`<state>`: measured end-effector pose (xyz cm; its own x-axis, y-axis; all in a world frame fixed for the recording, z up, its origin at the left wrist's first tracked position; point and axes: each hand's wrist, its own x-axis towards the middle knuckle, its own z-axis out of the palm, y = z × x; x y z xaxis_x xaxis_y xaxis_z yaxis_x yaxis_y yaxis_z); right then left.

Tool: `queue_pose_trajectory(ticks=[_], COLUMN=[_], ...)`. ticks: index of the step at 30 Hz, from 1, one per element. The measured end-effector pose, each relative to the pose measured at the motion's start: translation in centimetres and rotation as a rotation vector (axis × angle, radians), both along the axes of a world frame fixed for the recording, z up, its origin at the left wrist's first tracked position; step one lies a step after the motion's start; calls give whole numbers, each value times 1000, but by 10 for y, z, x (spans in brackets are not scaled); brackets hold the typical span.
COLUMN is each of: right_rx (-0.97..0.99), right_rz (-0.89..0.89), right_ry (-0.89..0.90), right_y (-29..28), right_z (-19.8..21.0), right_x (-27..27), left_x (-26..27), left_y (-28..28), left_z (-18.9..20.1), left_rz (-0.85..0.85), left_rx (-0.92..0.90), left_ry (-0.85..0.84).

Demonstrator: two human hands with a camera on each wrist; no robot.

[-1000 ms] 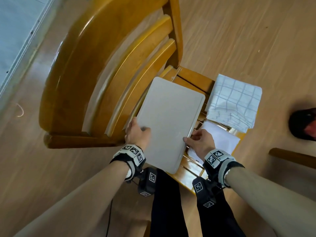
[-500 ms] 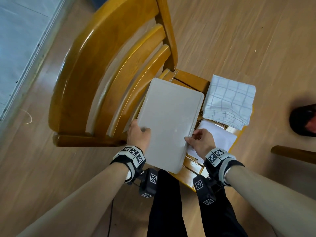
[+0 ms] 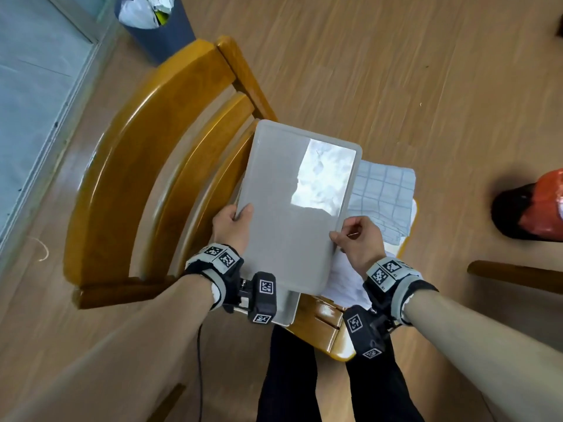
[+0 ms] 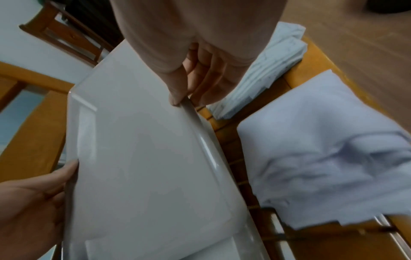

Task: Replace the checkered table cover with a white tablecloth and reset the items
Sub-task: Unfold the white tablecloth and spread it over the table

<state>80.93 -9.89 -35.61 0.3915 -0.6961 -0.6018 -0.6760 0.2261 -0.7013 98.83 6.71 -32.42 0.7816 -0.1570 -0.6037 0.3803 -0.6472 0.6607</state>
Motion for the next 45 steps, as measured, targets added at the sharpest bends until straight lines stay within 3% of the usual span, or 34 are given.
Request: queue_pose_trajectory(ticks=[7, 12, 18, 24, 27, 37, 45], right_rx=[15, -116, 55, 21, 107, 81, 40], right_rz=[-149, -240, -152, -55, -39, -78, -2], right_ry=[-84, 92, 259, 338, 324, 134, 106], right_y=[-75, -118, -149, -156, -158, -152, -156], right_z=[8, -17, -59, -94, -95, -64, -30], right_x=[-9, -42, -54, -40, -39, -42, -54], left_x=[12, 8, 14, 15, 11, -5, -61], left_y=[-77, -127, -166, -161, -155, -106, -46], left_z=[8, 2, -25, -62, -67, -34, -6], left_rz=[-124, -117, -133, -187, -150, -87, 107], left_rx=[-108, -108, -41, 1, 0, -51, -119], left_ry=[7, -9, -26, -4, 6, 13, 9])
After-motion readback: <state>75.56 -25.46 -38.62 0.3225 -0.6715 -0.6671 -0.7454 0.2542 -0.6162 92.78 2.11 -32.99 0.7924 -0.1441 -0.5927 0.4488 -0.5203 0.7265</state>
